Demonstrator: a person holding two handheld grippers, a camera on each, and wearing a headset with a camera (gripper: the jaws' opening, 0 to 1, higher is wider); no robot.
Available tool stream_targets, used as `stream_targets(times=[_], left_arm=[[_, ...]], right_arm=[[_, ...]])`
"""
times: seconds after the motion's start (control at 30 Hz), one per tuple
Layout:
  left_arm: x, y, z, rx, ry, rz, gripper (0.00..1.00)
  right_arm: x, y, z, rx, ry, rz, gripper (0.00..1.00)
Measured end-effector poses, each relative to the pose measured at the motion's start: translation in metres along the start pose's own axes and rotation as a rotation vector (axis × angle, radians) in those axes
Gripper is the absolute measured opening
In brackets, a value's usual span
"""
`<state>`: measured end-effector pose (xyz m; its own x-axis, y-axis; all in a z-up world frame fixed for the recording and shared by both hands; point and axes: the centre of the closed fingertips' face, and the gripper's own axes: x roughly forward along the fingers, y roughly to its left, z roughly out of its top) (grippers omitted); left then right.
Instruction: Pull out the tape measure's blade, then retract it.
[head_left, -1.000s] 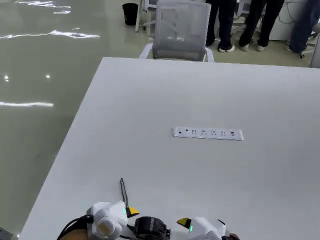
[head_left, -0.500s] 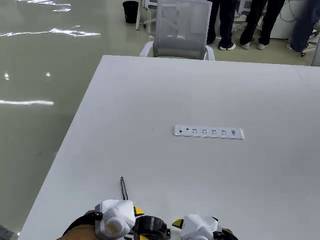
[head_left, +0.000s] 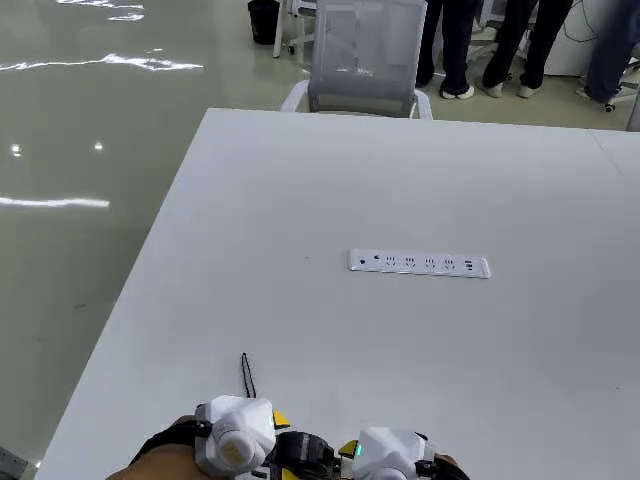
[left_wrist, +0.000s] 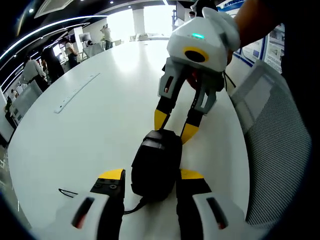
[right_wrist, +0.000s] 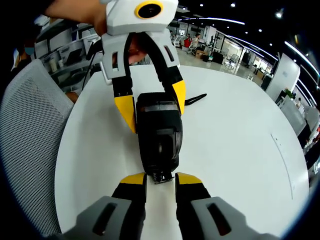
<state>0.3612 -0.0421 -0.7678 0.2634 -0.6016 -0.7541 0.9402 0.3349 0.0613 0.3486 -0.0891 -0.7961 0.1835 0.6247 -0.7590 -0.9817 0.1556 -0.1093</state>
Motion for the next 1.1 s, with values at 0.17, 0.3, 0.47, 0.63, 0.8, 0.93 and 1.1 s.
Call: stream_targets(times=[0.17,0.3,0.47,0.63,0.8,0.93,1.1], left_arm=[[0.003,-0.004,0.0,0.014,0.014,-0.023,0.33],[0.004,-0.004,-0.001,0.038,0.028,-0.027,0.32],[0.005,-0.005,-0.002,0.04,0.024,-0.034,0.32],[0.005,-0.005,-0.003,0.046,0.021,-0.041,0.3],[0.006,-0.005,-0.003,0.053,0.024,-0.044,0.3],[0.006,-0.006,-0.003,0.059,0.031,-0.041,0.3],[0.007,-0.005,-0.004,0.055,0.037,-0.045,0.29]], right_arm=[[0.002,0.001,0.0,-0.004,0.004,0.007,0.21],[0.003,0.001,0.0,-0.013,0.006,0.009,0.21],[0.005,0.002,-0.001,-0.015,0.008,0.012,0.21],[0.005,0.002,-0.001,-0.018,0.013,0.015,0.2],[0.01,0.001,-0.001,-0.014,0.032,0.024,0.21],[0.011,0.001,-0.003,-0.056,0.035,0.033,0.2],[0.011,0.001,-0.002,-0.083,0.04,0.043,0.19]])
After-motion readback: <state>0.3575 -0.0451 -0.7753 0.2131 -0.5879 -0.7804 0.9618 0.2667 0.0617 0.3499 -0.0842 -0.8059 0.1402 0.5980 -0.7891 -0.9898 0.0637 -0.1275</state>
